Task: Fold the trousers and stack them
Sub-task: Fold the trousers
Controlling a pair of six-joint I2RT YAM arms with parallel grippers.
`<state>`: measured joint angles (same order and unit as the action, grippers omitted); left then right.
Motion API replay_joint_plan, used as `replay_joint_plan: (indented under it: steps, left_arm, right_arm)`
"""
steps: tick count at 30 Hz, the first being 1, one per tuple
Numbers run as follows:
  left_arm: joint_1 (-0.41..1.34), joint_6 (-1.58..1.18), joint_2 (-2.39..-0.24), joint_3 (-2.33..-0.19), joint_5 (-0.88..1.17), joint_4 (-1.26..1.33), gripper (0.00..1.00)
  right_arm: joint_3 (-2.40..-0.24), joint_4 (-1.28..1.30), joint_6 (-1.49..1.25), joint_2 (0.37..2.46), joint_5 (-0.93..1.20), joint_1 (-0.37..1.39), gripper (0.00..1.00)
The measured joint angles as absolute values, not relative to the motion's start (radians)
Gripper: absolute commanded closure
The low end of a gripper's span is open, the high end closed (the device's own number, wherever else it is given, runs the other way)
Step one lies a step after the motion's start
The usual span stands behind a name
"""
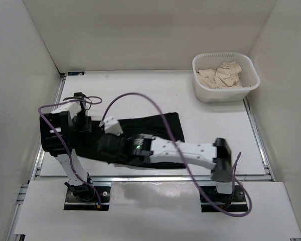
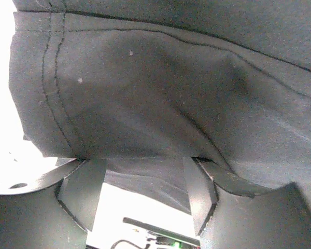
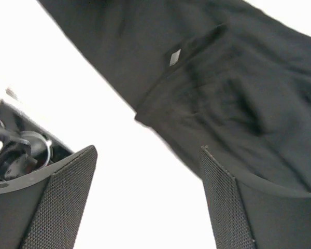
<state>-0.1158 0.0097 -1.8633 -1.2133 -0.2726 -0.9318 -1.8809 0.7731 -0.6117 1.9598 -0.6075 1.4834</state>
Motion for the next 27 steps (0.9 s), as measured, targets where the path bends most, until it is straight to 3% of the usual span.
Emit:
replay_joint_plan:
  steps: [5, 9, 16, 20, 27]
  left_arm:
    - [-0.115, 0.008, -1.854, -1.242, -0.271, -0.947, 0.26]
    - [-0.115, 0.007, -1.814, -1.279, -0.257, -0.983, 0.26]
    - [-0.099, 0.006, -1.715, -1.392, -0.189, -1.071, 0.26]
    - [-0.033, 0.003, -1.657, -1.431, -0.134, -1.123, 0.25]
    - [0.07, 0.002, -1.644, -1.381, -0.097, -1.143, 0.24]
  right_arm:
    - [-1.774, 0.765, -0.62, 1.808, -0.572, 1.308, 0.19]
    - [-1.687, 0.769, -0.605, 1.891, -0.537, 1.191, 0.14]
    - [-1.645, 0.836, -0.63, 2.037, -0.506, 1.188, 0.1]
    - [-1.427, 0.816, -0.746, 1.873, -0.5, 1.125, 0.01]
    - [-1.064, 0.753, -0.891, 1.512, -0.41, 0.888, 0.01]
